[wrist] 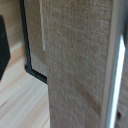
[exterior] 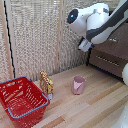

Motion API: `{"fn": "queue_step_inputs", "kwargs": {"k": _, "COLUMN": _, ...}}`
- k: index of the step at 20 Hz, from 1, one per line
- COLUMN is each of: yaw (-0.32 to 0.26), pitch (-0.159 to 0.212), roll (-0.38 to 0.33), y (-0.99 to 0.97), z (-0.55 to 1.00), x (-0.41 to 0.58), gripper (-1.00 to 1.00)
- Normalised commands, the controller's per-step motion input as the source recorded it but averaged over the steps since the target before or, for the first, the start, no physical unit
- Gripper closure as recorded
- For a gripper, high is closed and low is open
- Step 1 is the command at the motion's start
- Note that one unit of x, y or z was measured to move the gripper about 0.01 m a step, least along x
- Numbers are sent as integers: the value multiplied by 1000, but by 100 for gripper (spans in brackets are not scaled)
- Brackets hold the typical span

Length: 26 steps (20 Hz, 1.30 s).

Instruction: Transport the gripper mindfully toward the orange-red bowl and clasp it to elevate with ease. Ensure your robot's arm aligns efficiently with the top drawer's opening. Carefully slide the orange-red bowl into the designated spot with precision. After confirmation, withdraw the gripper gently. Close the drawer smoothly by transitioning the gripper to its handle.

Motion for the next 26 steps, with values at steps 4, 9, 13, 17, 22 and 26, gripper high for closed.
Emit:
{"fn": "queue_step_inputs", "kwargs": {"k": 4, "yaw": 188, "pitch": 0, "roll": 111, "y": -401, "z": 15, "x": 148, "gripper": 100}}
{"fn": "queue_step_inputs", "kwargs": {"k": 9, "yaw": 102, "pitch": 1, "roll": 118, "y": -265, "z": 209, "x": 134, "gripper": 100}}
{"fn": "queue_step_inputs", "kwargs": {"k": 13, "yaw": 19, "pitch": 0, "roll": 77, "y": -126, "z": 312, "x": 28, "gripper": 100}}
{"fn": "queue_step_inputs", "kwargs": {"k": 17, "yaw": 0, "pitch": 1, "roll": 44, "y": -161, "z": 469, "x": 1, "gripper": 100}}
{"fn": "queue_step_inputs", "kwargs": {"k": 22, "yaw": 5, "pitch": 8, "roll": 34, "y": -525, "z": 487, "x": 242, "gripper": 100}}
{"fn": "queue_step_inputs", "kwargs": {"k": 26, "yaw": 57, "pitch": 3, "roll": 40, "y": -652, "z": 542, "x": 368, "gripper": 100}}
